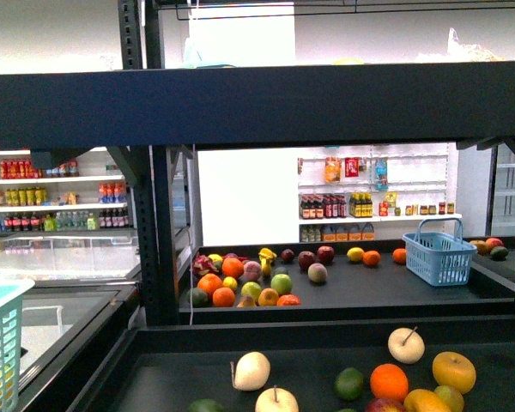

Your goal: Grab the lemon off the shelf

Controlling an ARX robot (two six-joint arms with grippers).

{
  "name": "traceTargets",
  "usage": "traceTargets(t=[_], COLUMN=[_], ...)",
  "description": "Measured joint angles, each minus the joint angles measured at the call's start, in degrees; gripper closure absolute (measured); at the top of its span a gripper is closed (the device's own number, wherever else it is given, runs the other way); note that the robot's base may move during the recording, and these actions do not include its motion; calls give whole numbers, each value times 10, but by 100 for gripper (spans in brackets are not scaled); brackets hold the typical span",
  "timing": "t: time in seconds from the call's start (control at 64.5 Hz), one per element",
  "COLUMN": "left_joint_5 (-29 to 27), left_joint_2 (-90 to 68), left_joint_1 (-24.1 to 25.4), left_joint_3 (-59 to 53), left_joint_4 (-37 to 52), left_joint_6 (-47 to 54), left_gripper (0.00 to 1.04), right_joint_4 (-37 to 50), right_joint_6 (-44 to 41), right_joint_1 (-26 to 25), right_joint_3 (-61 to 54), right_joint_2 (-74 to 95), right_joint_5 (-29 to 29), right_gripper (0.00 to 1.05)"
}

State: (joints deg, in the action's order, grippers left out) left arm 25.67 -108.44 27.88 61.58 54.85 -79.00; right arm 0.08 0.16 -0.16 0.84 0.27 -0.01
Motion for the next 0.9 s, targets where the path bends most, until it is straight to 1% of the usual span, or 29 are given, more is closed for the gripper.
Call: traceTargets(t=[0.124,0.232,0.279,0.294,0.31,0.356,0.372,0.434,0.449,0.48,0.511,0.589,0.604,0.635,0.651,0.713,0.728,0.759,0.899], left_joint_5=[15,7,-18,-34,-42,-90,-97,-140,-144,-163,-189,-250,-244,-199,-197,-241,-243,-243,-256], left_joint_2=[44,125,185,204,215,282,295,397,411,465,550,676,705,765,781,901,912,950,1029], left_joint_1=[3,9,12,12,11,7,5,-17,-21,-38,-68,-128,-136,-149,-155,-233,-242,-265,-276], left_joint_3=[-28,-56,-75,-79,-82,-103,-107,-148,-153,-175,-209,-259,-274,-313,-321,-392,-400,-431,-550], left_joint_4=[-37,-177,-270,-301,-317,-401,-414,-492,-502,-533,-580,-645,-645,-615,-613,-606,-603,-593,-559], left_joint_6=[9,75,143,167,181,265,281,406,413,465,530,591,614,650,666,729,732,750,777], left_gripper=[8,8,8,8,8,8,8,8,8,8,8,8,9,16,18,32,34,41,71], right_joint_4=[0,0,0,0,0,0,0,0,0,0,0,0,0,0,0,0,0,0,0], right_joint_6=[0,0,0,0,0,0,0,0,0,0,0,0,0,0,0,0,0,0,0], right_joint_1=[0,0,0,0,0,0,0,0,0,0,0,0,0,0,0,0,0,0,0], right_joint_3=[0,0,0,0,0,0,0,0,0,0,0,0,0,0,0,0,0,0,0], right_joint_2=[0,0,0,0,0,0,0,0,0,0,0,0,0,0,0,0,0,0,0], right_joint_5=[0,0,0,0,0,0,0,0,0,0,0,0,0,0,0,0,0,0,0], right_gripper=[2,2,2,2,2,2,2,2,2,2,2,2,2,2,2,2,2,2,2])
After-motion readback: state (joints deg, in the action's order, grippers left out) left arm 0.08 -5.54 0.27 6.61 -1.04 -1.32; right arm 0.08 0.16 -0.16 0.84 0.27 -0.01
